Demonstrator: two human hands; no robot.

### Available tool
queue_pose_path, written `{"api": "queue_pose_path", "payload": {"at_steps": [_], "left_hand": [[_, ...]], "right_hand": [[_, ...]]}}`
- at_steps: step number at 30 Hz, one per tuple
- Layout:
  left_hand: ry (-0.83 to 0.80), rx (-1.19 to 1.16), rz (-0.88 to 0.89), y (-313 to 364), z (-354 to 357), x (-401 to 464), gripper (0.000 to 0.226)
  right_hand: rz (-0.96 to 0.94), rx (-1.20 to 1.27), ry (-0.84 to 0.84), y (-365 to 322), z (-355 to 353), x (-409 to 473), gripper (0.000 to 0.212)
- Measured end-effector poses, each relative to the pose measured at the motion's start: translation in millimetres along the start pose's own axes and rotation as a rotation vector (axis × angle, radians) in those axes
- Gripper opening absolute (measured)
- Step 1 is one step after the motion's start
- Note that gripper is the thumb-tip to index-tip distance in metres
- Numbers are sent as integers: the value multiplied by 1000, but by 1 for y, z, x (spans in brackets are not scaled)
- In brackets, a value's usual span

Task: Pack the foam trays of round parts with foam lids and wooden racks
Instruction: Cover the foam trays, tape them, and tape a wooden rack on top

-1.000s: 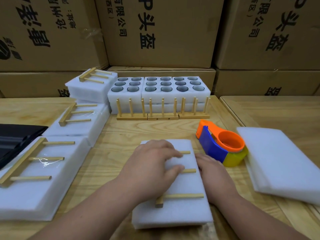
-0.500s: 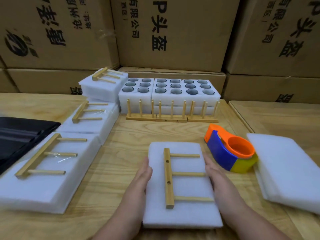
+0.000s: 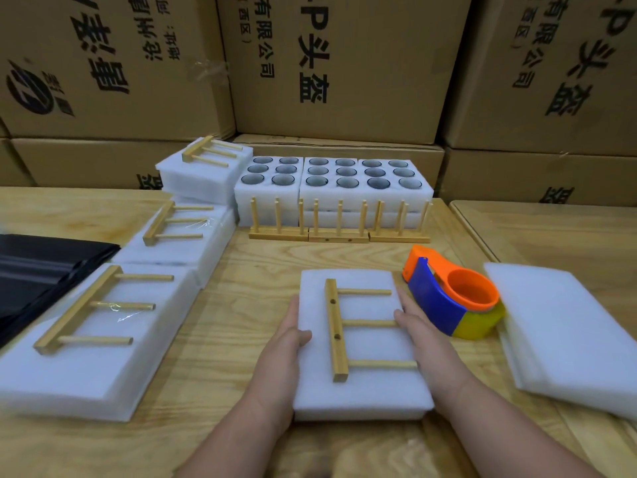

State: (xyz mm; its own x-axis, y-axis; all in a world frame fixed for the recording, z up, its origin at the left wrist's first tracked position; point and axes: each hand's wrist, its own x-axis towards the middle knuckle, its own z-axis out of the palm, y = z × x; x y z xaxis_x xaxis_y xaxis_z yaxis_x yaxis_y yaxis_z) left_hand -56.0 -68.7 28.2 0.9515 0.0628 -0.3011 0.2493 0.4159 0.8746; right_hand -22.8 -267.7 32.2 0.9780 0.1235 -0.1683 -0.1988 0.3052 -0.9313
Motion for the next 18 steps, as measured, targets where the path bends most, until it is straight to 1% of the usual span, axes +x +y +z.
{"api": "queue_pose_path", "payload": {"at_steps": [2, 4, 5, 6, 7, 8, 9, 10, 11, 13, 14, 15, 18], "left_hand": [[12, -38, 0, 0, 0, 1, 55], [-1, -135, 3, -1, 1, -1, 47], [-16, -187, 18, -2, 0, -2, 46], [-23, -233, 40, -2, -1, -4, 49], [-12, -271, 61, -2, -3, -6, 51], [-3, -299, 71, -2, -4, -6, 52], [-8, -304, 81, -4, -6, -6, 53], [-25, -281, 89, -4, -6, -6, 54], [-48, -239, 95, -4, -6, -6, 55], [-71, -144, 102, -3, -4, -6, 59], [-78, -112, 109, -4, -5, -6, 62], [-76, -84, 119, -4, -6, -5, 64], [-7, -17, 151, -6, -8, -7, 67]], "right_hand": [[-6, -3, -6, -3, 2, -2, 46], [10, -1, -6, -7, 3, -4, 43], [5, -30, 20, -10, 3, -5, 38], [-32, -118, 79, -14, 2, -6, 32], [-111, -277, 161, -18, 0, -6, 26], [-230, -487, 238, -23, -1, -7, 25], [-372, -706, 260, -28, -2, -9, 29], [-506, -884, 217, -33, -1, -11, 29], [-579, -1010, 125, -38, 2, -12, 26], [-564, -1212, -79, -42, 10, -12, 22], [-527, -1280, -141, -42, 13, -11, 24], [-497, -1307, -167, -43, 16, -9, 23], [-474, -1263, -140, -46, 21, -6, 13]]}}
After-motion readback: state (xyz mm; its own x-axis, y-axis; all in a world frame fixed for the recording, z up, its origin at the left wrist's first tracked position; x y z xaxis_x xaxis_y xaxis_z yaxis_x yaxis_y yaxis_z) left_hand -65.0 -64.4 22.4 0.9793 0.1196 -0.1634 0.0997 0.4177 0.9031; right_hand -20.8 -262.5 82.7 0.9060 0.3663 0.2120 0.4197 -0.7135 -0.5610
